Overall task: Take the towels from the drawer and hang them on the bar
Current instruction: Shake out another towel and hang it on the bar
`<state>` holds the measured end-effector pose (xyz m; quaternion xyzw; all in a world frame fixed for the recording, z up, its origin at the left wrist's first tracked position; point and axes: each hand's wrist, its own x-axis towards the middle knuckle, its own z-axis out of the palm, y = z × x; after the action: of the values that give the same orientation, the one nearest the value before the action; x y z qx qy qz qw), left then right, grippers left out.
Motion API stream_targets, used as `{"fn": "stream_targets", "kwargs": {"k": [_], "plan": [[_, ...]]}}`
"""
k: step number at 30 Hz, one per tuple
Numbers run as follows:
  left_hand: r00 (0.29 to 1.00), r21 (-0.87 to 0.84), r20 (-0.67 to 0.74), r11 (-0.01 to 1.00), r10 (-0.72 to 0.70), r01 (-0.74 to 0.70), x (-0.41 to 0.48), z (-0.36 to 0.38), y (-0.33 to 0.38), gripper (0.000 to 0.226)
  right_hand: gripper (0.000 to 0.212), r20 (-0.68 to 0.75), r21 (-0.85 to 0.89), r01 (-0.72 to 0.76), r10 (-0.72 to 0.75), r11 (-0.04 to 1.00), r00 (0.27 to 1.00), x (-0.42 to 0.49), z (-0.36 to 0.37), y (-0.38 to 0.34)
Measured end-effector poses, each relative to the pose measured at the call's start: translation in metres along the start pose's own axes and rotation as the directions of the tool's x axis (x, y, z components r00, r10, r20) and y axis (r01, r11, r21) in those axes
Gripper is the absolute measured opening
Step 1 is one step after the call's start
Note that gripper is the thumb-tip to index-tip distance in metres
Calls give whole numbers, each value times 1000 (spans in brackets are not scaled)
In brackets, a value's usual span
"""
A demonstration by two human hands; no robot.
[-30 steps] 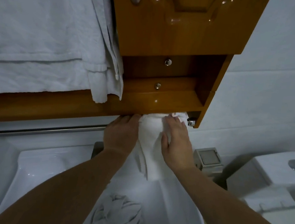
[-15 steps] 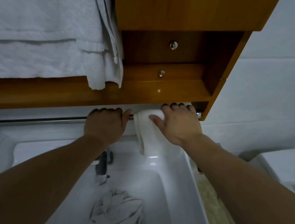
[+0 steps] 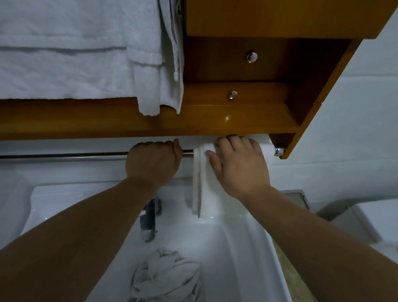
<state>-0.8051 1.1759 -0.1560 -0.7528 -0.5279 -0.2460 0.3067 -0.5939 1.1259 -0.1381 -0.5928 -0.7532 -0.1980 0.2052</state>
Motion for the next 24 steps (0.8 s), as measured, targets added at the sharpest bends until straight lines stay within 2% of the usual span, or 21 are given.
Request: {"fn": "stream_targets", "kwargs": {"k": [4, 7, 12, 14, 16, 18, 21, 24], "plan": [[1000, 14, -10, 1000, 1, -1, 0, 2, 1, 53, 51, 97, -92, -2, 11, 996, 995, 10, 4, -6], [1000, 12, -6, 1000, 1, -1, -1, 2, 1, 53, 60, 187, -53, -51, 60, 997, 981, 28, -3, -11], [1000, 6, -26, 1000, -3, 3, 0, 3, 1, 51, 68, 393, 27, -189, 164, 982, 905, 53, -6, -13], [999, -10, -33, 1000, -12, 12, -1, 4, 1, 51, 66, 347, 46, -187, 160, 981, 924, 50, -5, -15], [999, -24, -43, 1000, -18, 17, -1, 4, 2, 51, 59, 178, 20, -128, 123, 992, 976, 36, -3, -14], [999, -26, -44, 1000, -18, 17, -1, 5, 2, 51, 55, 44, -32, -63, 64, 998, 997, 15, 0, -9], [999, -13, -41, 1000, -20, 20, -1, 5, 2, 51, 58, 74, -86, -12, 19, 996, 997, -3, 3, -6], [1000, -13, -22, 1000, -19, 18, 0, 5, 2, 52, 60, 101, -95, -37, 46, 995, 994, 6, 1, -4]]}}
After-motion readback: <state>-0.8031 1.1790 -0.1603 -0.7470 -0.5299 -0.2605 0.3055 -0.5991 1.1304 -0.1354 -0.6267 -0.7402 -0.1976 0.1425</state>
